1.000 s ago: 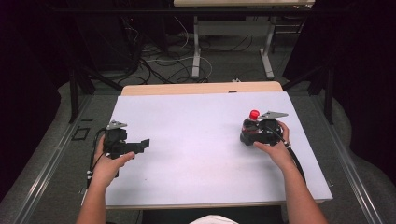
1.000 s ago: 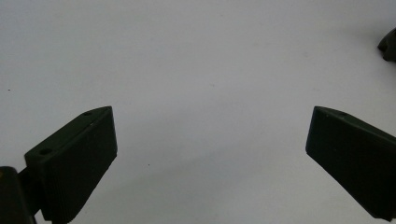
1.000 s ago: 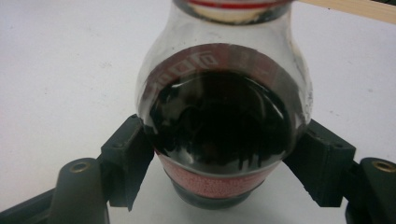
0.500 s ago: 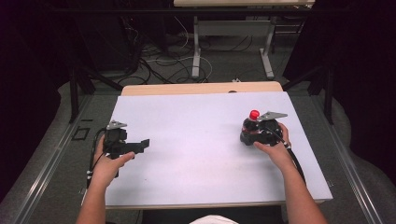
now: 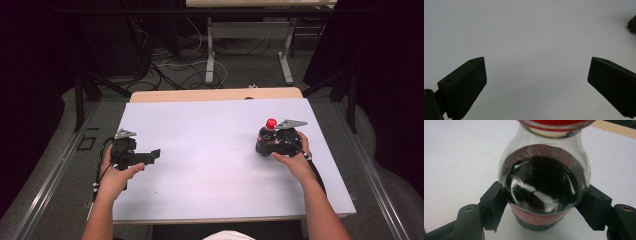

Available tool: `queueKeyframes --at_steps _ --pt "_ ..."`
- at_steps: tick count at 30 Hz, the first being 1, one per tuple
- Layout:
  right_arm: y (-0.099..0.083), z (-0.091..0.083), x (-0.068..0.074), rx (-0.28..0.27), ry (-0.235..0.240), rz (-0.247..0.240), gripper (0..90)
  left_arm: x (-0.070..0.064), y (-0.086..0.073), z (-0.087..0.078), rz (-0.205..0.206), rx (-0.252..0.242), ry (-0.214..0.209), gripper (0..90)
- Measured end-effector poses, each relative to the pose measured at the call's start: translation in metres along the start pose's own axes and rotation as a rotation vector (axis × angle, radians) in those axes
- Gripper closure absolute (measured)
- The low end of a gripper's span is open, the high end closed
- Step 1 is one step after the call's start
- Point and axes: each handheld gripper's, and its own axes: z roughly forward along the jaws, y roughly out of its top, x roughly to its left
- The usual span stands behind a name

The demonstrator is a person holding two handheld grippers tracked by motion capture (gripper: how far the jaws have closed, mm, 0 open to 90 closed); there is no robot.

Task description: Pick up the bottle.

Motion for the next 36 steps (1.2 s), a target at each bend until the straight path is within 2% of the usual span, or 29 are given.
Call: queueKeyframes --at_steps 3,10,14,16,20,21,26,29,32,36 --pt "0.003 -0.003 0.005 -0.003 0.014 -0.007 29.2 -0.001 0.000 0.000 -0.001 -0.001 -0.004 2.4" --pt "0.012 -0.007 0.024 0.003 0.054 -0.067 29.2 -0.005 0.001 -0.001 0.011 -0.004 -0.013 2.4" --pt "0.015 -0.008 0.035 -0.004 0.087 -0.091 29.2 -0.007 0.002 -0.001 0.024 -0.008 -0.016 2.4" --pt "0.016 -0.007 0.041 -0.004 0.104 -0.093 29.2 -0.009 0.003 -0.001 0.021 -0.014 -0.020 2.4" --pt "0.019 -0.007 0.052 -0.001 0.134 -0.126 29.2 -0.012 0.004 -0.002 0.024 -0.017 -0.029 2.4" --pt "0.019 -0.008 0.055 -0.001 0.144 -0.118 29.2 -0.013 0.004 -0.002 0.028 -0.017 -0.034 2.4" --pt "0.020 -0.007 0.069 0.004 0.188 -0.149 29.2 -0.021 0.005 0.000 0.038 -0.016 -0.052 2.4" --pt "0.020 -0.006 0.076 0.019 0.211 -0.172 29.2 -0.027 0.005 0.001 0.045 -0.019 -0.082 2.4" --pt "0.020 -0.004 0.083 0.004 0.227 -0.184 29.2 -0.034 0.006 0.002 0.049 -0.026 -0.107 2.4" --pt "0.020 -0.004 0.090 0.023 0.249 -0.200 29.2 -0.043 0.009 0.001 0.087 -0.027 -0.142 2.9"
